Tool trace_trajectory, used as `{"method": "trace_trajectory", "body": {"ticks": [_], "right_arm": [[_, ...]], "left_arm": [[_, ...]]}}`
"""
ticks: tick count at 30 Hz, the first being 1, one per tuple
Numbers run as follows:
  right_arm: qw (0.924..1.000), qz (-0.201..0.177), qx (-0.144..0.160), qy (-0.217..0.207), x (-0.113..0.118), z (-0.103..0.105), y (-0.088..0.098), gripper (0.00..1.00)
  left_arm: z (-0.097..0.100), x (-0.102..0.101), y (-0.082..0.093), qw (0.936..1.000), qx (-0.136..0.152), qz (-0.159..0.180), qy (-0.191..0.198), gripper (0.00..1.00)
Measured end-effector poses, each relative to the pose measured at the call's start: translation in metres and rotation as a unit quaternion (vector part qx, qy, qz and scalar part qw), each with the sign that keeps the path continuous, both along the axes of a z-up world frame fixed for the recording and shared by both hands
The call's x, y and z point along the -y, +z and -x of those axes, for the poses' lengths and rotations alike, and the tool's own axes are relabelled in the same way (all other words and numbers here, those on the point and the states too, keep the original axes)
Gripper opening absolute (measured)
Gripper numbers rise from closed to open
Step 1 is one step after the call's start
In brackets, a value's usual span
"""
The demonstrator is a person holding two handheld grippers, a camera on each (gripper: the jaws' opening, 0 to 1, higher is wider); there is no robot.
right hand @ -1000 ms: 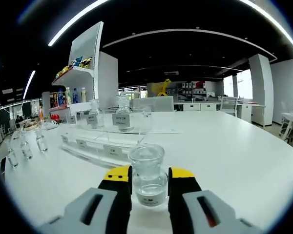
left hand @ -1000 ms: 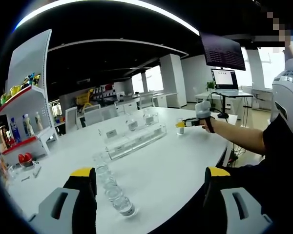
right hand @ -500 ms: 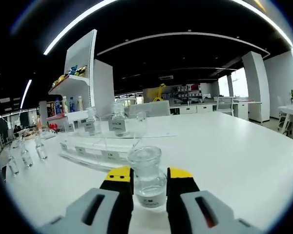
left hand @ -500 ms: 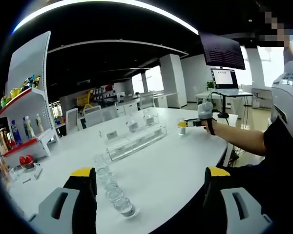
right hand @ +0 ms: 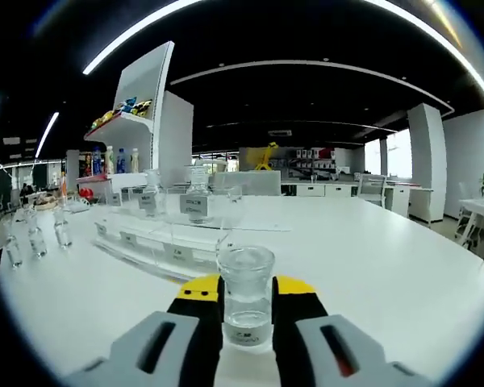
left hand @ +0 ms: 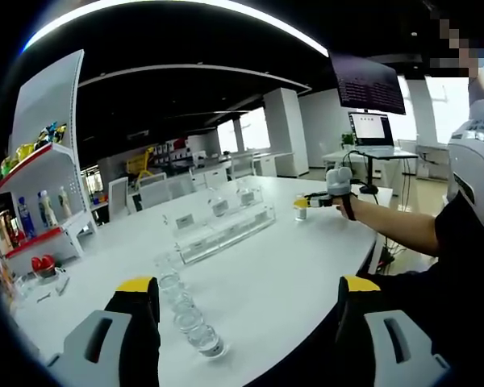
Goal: Identify the label on the chemical reagent bottle, grasp the chemical reagent bottle, and place it in the designated position on the reagent rack
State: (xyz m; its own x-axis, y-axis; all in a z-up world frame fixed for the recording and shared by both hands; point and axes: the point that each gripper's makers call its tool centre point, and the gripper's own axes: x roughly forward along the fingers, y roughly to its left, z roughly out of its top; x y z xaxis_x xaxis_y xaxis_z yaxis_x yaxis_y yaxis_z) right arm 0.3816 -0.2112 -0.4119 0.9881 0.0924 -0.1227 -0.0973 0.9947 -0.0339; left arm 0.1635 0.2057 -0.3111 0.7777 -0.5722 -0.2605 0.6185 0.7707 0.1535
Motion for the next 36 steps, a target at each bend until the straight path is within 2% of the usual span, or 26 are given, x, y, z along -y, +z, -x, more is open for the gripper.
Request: {"method": "trace_trajectory", "body": {"ticks": [4, 8, 14, 18, 27, 34, 36], "right_arm": [[0.9999, 0.015, 0.001, 0.0, -0.001, 0.0, 0.001, 0.17], [0.9999, 0.009, 0.001, -0.008, -0.002, 0.002, 0.002, 0.16], [0.9995, -0.019, 0.008, -0.023, 0.004, 0.004, 0.002, 0.15], [0.9995, -0.018, 0.007, -0.025, 0.004, 0.004, 0.005, 0.15], [0.9989, -0.04, 0.02, -0.013, 0.0, 0.018, 0.023, 0.15], [0.9989, -0.037, 0.029, -0.006, -0.004, 0.032, 0.039, 0.15], [0.9987, -0.037, 0.033, -0.006, -0.004, 0.038, 0.048, 0.15]], "left_arm": [[0.0, -0.002, 0.001, 1.0, 0.001, 0.001, 0.003, 0.91], [-0.001, -0.002, 0.002, 1.0, 0.003, 0.001, 0.002, 0.91], [-0.002, -0.002, 0.002, 1.0, 0.002, 0.0, 0.0, 0.91], [-0.005, -0.004, 0.001, 1.0, 0.0, 0.002, 0.003, 0.91], [-0.002, -0.001, 0.003, 1.0, 0.003, 0.0, 0.001, 0.91], [-0.001, 0.0, 0.007, 1.0, 0.007, 0.0, 0.001, 0.91], [-0.001, 0.001, 0.007, 1.0, 0.007, -0.001, 0.0, 0.91]]}}
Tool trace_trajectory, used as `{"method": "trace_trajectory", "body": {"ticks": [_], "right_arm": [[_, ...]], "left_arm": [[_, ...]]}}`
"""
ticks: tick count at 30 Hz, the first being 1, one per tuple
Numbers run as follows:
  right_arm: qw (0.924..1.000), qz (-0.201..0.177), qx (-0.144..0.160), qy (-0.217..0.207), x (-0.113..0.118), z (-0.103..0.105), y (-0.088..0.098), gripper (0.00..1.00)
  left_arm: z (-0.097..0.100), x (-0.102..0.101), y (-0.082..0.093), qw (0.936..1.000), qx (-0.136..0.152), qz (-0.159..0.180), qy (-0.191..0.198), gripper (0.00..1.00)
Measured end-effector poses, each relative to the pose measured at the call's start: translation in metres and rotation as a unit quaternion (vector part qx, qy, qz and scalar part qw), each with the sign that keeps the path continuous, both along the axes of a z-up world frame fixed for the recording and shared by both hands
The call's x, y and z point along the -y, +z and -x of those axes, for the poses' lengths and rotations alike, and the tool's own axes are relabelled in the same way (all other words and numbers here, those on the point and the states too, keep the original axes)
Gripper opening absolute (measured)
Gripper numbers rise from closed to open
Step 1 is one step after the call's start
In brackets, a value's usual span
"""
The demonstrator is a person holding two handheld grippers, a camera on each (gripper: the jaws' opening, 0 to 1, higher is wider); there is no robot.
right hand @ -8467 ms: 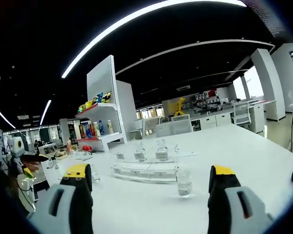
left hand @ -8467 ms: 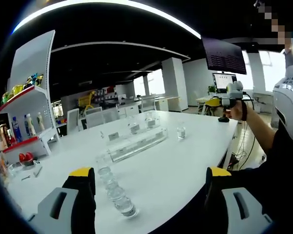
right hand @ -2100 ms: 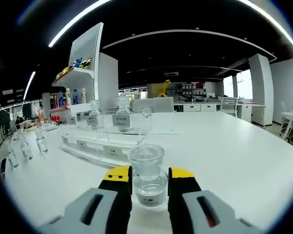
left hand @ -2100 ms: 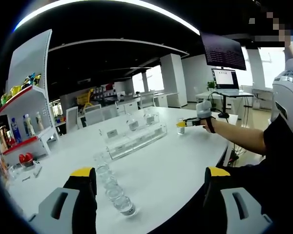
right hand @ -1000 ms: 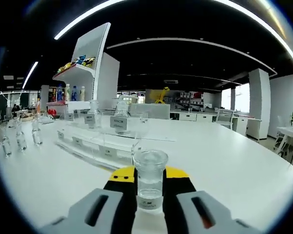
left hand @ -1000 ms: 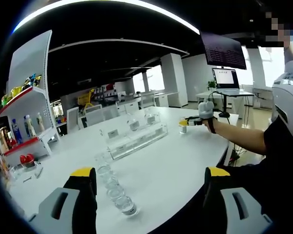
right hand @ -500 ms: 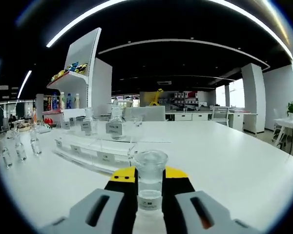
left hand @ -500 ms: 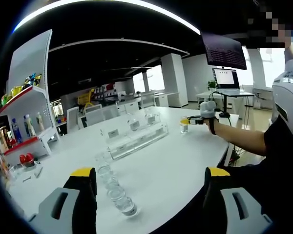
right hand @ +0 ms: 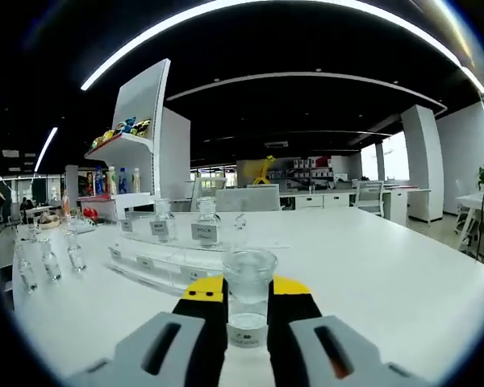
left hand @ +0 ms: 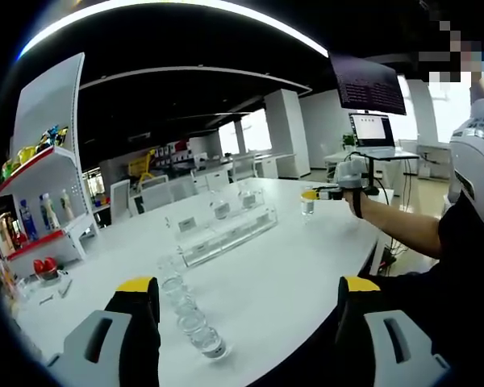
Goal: Identify the label on the chemical reagent bottle, grasp the chemical reagent bottle, and place it in the designated position on the reagent rack
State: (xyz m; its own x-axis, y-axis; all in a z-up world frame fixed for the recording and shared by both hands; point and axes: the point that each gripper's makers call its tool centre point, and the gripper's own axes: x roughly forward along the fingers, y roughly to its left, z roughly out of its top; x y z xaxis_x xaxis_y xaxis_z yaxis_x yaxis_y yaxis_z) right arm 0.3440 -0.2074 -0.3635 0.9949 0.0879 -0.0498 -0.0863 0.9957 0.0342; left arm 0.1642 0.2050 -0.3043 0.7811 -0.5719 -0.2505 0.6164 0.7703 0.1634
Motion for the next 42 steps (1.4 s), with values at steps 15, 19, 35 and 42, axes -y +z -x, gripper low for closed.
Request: {"method": "trace_trajectory", "body": {"ticks": [15, 19, 35, 42], "right_arm": [[0.9998, 0.001, 0.016, 0.011, -0.005, 0.012, 0.033, 0.15], [0.9996, 0.0, 0.024, 0.015, -0.008, 0.016, 0.04, 0.15], [0.9987, 0.0, 0.043, 0.027, -0.019, 0.027, 0.064, 0.15], [0.9987, -0.001, 0.041, 0.029, -0.02, 0.027, 0.064, 0.15]], "left_arm": [[0.0, 0.002, -0.001, 1.0, 0.0, -0.003, 0.001, 0.9], [0.0, 0.001, 0.0, 1.0, 0.0, -0.002, 0.002, 0.9], [-0.001, -0.002, 0.0, 1.0, 0.0, -0.001, 0.003, 0.9], [-0.001, -0.002, -0.001, 1.0, -0.001, -0.002, 0.004, 0.9]]}}
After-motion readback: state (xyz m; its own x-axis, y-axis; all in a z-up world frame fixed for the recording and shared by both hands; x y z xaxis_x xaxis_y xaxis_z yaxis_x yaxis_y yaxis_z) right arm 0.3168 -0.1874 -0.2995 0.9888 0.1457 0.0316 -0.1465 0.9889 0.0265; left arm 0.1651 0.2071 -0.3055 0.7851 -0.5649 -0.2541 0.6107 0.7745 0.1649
